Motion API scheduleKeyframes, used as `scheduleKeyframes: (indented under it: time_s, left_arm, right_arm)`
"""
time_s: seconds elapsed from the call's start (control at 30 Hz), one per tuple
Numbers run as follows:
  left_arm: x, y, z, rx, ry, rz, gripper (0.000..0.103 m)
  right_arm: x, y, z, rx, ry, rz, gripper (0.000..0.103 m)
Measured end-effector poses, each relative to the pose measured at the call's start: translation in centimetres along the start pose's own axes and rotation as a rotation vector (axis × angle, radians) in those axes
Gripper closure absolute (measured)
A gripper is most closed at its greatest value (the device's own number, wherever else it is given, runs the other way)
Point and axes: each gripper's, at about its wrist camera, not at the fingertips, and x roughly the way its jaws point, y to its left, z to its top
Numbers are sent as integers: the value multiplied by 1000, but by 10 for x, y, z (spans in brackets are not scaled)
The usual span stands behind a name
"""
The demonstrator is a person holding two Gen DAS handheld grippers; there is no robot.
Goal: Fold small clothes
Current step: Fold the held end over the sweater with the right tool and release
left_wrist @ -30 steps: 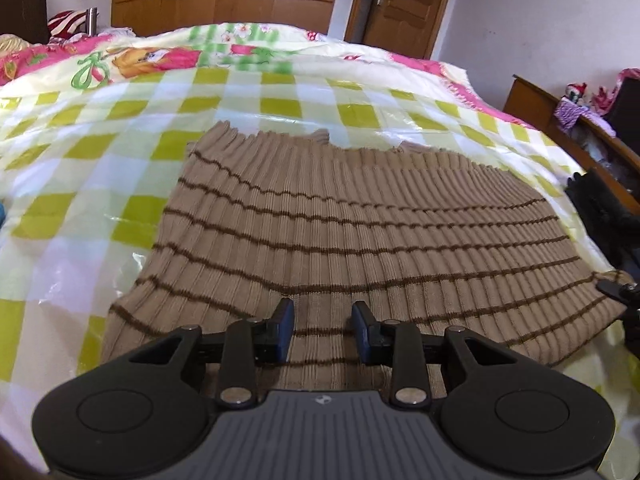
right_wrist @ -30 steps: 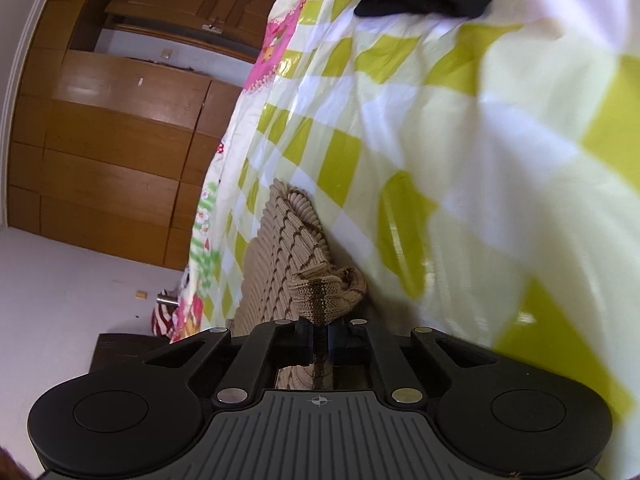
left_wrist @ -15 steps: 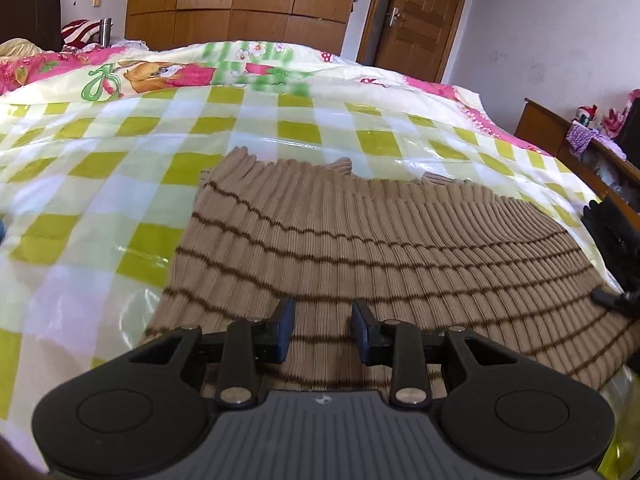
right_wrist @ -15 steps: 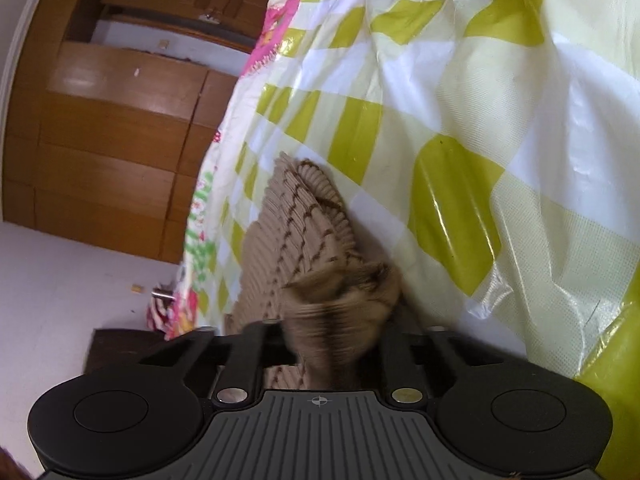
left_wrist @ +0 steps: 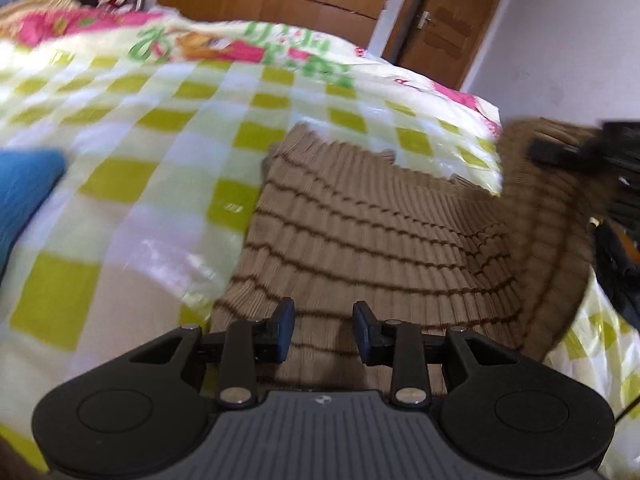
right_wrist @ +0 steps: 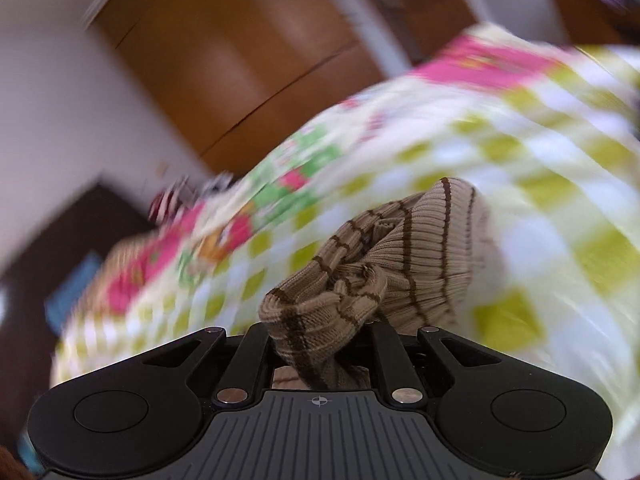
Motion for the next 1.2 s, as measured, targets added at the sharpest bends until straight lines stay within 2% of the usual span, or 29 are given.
scheduleKeyframes:
  time_s: [0.13, 0.27, 0.37, 0.43, 0.6, 0.73, 0.8, 0.93, 1.03, 1.1, 1.2]
  left_arm:
    - [1, 8, -4, -24, 6, -32, 57]
    - [3, 12, -4, -26, 9, -53, 57]
    - [5, 17, -3, -50, 17, -79, 57]
    - [6, 22, -3, -77, 23, -100, 57]
    - [8, 29, -2, -109, 28, -126, 56]
    - [7, 29, -2, -109, 27, -129, 56]
    - [6, 30, -3, -116, 30, -136, 56]
    - [-1, 34, -4, -143, 39, -154, 56]
    - [-13, 37, -7, -155, 44, -159, 56]
    - [-24, 39, -11, -151, 37, -156, 56]
    - [-43, 44, -16, -161, 26, -162, 56]
  right_arm:
    - [49, 70, -29, -291, 131, 29, 92]
    - [79, 114, -76, -513, 237, 42, 92]
    - [83, 125, -94, -552, 256, 22, 92]
    - [81, 124, -97, -546, 256, 18, 92]
    - [76, 135, -97, -638, 227, 21, 92]
    - [68, 154, -97, -704, 151, 28, 92]
    - [67, 161, -99, -749, 140, 36, 92]
    - [78, 155, -109, -769, 242, 77, 91]
    - [82, 147, -114, -739, 296, 106, 87]
    - [78, 143, -114, -739, 296, 120, 85]
    - [66, 136, -110, -748, 339, 169, 67]
